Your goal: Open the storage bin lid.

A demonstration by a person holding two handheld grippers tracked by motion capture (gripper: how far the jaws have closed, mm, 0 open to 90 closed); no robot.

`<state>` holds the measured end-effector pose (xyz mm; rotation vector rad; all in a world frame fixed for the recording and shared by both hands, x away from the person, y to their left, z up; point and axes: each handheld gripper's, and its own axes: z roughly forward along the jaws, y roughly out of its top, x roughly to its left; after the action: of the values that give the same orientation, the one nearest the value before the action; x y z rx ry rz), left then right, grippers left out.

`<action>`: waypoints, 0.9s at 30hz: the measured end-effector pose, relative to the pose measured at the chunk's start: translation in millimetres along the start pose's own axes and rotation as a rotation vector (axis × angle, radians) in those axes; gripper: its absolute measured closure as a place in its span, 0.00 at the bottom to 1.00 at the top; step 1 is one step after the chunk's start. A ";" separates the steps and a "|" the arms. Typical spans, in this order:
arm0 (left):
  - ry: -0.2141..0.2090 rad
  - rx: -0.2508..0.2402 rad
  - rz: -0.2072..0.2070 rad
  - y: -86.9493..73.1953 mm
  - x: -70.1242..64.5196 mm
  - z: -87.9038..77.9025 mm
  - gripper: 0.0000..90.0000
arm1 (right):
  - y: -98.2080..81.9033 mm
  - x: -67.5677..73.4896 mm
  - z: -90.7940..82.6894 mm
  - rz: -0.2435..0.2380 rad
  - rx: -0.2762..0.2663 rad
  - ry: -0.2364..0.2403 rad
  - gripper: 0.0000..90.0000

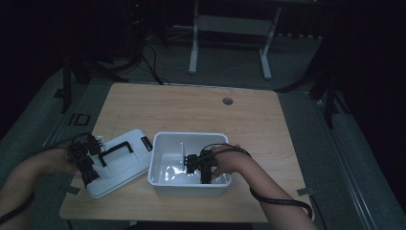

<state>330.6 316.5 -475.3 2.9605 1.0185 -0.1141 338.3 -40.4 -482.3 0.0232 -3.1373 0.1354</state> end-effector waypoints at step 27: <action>0.002 0.008 0.001 4.1 -2.1 0.3 0.39 | -55.6 0.6 -78.5 0.070 -0.149 -0.040 0.48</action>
<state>331.4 312.0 -475.6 2.9688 1.0188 -0.1156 338.6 -89.1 -399.3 -0.0851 -3.1799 -0.1003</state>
